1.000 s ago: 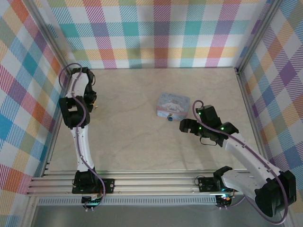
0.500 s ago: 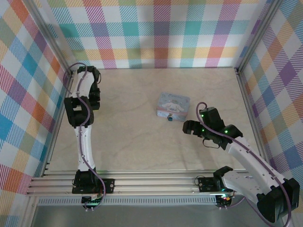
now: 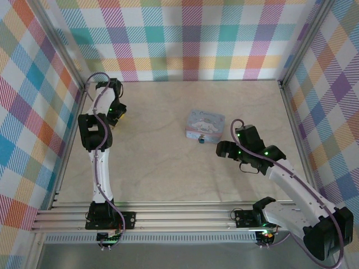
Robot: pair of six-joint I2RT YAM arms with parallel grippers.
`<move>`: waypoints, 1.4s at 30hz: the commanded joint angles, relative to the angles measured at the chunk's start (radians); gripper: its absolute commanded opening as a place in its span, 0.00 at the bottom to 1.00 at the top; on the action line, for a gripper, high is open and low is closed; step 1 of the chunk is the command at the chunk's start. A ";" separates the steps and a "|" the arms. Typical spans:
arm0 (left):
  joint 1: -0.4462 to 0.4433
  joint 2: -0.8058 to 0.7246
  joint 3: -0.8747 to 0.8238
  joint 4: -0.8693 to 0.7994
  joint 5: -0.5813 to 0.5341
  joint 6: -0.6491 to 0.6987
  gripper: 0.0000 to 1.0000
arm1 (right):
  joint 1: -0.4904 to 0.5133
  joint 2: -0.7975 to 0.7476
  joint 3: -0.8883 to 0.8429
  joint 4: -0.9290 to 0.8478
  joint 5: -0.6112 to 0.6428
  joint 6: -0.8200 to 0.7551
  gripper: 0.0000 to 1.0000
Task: Unlock a padlock with a key
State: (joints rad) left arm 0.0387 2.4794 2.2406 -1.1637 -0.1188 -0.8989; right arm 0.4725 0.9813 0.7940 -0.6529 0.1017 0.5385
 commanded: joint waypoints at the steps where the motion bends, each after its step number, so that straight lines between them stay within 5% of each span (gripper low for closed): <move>1: -0.014 -0.087 -0.038 0.119 0.088 0.184 0.51 | -0.001 0.009 0.023 0.009 -0.002 0.003 0.91; 8: -0.037 -0.103 -0.131 0.166 -0.067 0.010 0.51 | -0.001 -0.013 0.010 -0.003 -0.016 0.056 0.90; 14: -0.042 -0.097 -0.090 0.033 -0.254 -0.224 0.48 | -0.001 -0.082 -0.028 -0.030 -0.004 0.092 0.90; 28: -0.129 -0.112 -0.267 0.166 -0.187 -0.758 0.48 | -0.001 -0.076 0.001 -0.056 0.000 0.092 0.89; 36: -0.131 -0.154 -0.284 0.059 -0.324 -0.834 0.47 | -0.002 -0.104 -0.022 -0.073 0.029 0.092 0.89; 42: -0.096 -0.136 -0.227 -0.034 -0.294 -0.820 0.46 | -0.002 -0.035 -0.002 -0.026 -0.006 0.090 0.89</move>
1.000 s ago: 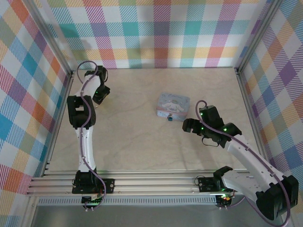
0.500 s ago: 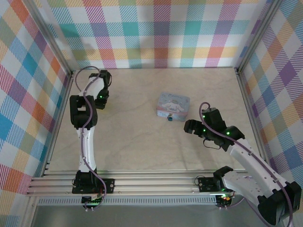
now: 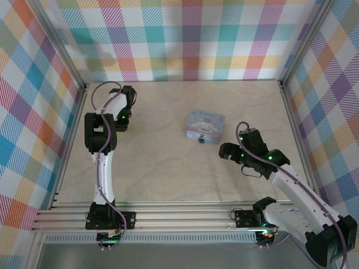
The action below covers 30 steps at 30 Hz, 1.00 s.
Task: Unlock a padlock with a key
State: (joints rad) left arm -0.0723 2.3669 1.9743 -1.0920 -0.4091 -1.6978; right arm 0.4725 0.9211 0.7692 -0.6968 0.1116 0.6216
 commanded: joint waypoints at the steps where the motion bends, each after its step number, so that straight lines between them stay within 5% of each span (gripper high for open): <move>1: 0.020 -0.019 0.045 -0.105 0.007 -0.016 0.46 | -0.001 0.034 0.026 0.022 -0.021 0.007 0.89; 24: 0.034 0.026 0.081 -0.106 0.031 -0.005 0.47 | -0.001 0.020 0.034 0.003 0.012 -0.016 0.90; 30: 0.019 0.015 0.184 -0.182 -0.078 0.119 0.48 | -0.001 0.034 0.024 0.029 -0.005 -0.013 0.90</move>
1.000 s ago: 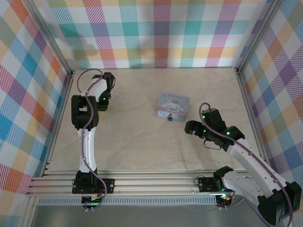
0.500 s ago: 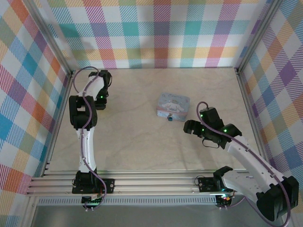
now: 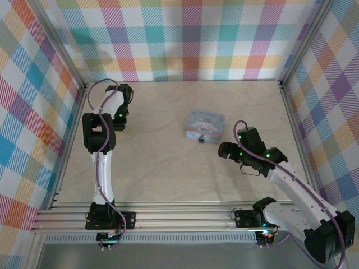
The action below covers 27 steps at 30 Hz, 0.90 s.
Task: Unlock a padlock with a key
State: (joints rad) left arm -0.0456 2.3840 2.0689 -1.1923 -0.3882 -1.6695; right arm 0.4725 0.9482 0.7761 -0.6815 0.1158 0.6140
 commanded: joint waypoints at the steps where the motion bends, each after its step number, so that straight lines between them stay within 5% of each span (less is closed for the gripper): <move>1: -0.008 -0.005 0.121 -0.113 -0.137 0.126 0.49 | -0.002 0.015 0.016 0.022 -0.016 -0.004 0.90; 7: 0.065 -0.072 0.051 0.029 -0.037 0.524 0.50 | -0.002 0.096 0.047 0.068 -0.077 0.000 0.89; 14: 0.138 -0.042 0.095 0.009 0.104 1.060 0.46 | -0.001 0.142 0.075 0.082 -0.094 -0.001 0.88; 27: 0.193 -0.031 0.014 0.043 0.289 1.208 0.37 | 0.012 0.201 0.092 0.108 -0.116 0.036 0.88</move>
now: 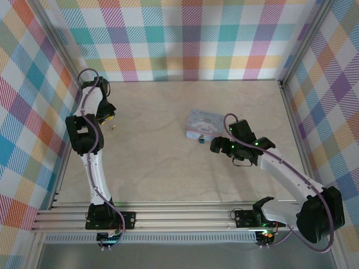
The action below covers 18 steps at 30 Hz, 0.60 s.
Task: Unlock a padlock with a key
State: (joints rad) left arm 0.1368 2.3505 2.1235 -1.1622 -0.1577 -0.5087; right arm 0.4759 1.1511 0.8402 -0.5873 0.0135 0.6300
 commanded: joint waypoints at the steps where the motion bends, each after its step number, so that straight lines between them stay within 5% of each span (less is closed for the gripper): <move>1: 0.012 -0.003 -0.057 0.021 0.073 0.045 0.37 | 0.009 -0.004 0.027 0.015 -0.012 0.021 0.88; 8: 0.020 -0.066 -0.177 0.080 0.076 -0.006 0.39 | 0.015 0.008 0.036 0.020 -0.007 0.021 0.87; 18: 0.030 -0.002 -0.060 -0.006 0.069 -0.039 0.35 | 0.020 0.022 0.046 0.033 -0.007 0.016 0.88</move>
State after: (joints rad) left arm 0.1543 2.3222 2.0033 -1.1194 -0.0898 -0.5350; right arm 0.4870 1.1694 0.8597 -0.5678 0.0139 0.6407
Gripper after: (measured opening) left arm 0.362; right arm 0.876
